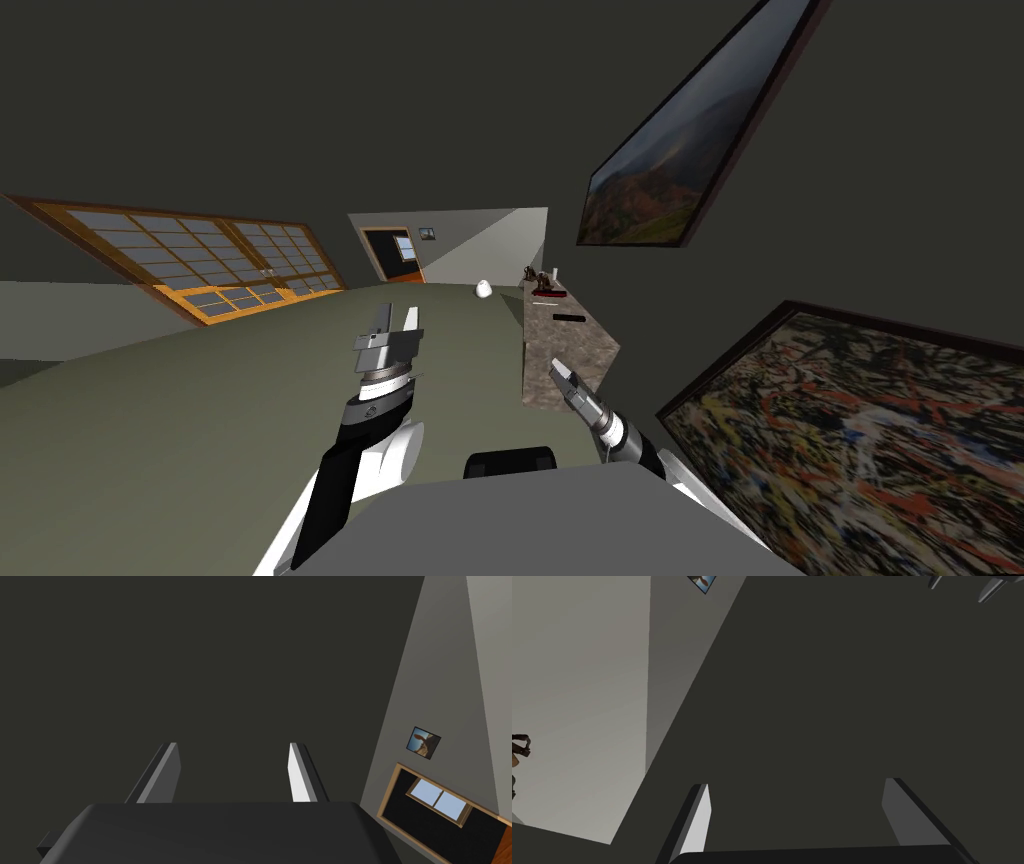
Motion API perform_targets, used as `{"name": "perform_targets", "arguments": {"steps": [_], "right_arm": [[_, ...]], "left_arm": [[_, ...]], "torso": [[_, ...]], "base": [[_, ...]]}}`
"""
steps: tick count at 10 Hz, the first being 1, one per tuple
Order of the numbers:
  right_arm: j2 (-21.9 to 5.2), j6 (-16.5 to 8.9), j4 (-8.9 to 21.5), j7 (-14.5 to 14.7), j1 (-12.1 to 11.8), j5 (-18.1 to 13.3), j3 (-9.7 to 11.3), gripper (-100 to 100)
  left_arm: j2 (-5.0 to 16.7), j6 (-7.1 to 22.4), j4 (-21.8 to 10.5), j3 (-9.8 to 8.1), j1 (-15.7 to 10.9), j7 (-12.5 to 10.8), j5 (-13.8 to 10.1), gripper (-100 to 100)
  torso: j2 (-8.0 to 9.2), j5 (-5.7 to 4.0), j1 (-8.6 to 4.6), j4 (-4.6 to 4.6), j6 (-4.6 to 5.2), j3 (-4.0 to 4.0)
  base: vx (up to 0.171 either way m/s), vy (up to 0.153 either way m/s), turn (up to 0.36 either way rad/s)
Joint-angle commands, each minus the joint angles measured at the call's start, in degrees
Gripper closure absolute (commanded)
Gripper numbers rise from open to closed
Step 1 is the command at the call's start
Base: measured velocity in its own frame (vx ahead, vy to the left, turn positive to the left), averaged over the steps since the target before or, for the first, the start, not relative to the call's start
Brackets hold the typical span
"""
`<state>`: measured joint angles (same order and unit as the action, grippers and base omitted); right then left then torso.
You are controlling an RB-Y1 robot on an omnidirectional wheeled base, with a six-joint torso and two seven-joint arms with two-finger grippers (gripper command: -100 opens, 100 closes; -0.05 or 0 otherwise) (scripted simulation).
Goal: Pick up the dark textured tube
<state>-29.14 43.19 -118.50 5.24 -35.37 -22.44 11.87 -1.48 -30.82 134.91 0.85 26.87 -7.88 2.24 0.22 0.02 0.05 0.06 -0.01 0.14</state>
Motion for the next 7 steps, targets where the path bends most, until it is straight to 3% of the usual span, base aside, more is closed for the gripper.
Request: {"name": "perform_targets", "arguments": {"steps": [1, 7], "right_arm": [[-2.9, 0.1, 2.9, 0.3, 0.5, -2.5, 1.8, -100], [-11.9, 1.4, 12.7, 0.8, 1.1, -6.4, 3.8, -100]], "left_arm": [[0.0, 0.0, 0.0, 0.00, 0.0, 0.0, 0.0, 0], [0.0, 0.0, 0.0, -0.01, 0.0, 0.0, 0.0, 0]], "torso": [[0.00, 0.00, 0.00, 0.00, 0.00, 0.00], [-0.09, -0.01, -0.06, -0.02, 0.03, -0.05]], "base": [[-0.077, 0.060, 0.274], [-0.040, 0.037, 0.113]]}}
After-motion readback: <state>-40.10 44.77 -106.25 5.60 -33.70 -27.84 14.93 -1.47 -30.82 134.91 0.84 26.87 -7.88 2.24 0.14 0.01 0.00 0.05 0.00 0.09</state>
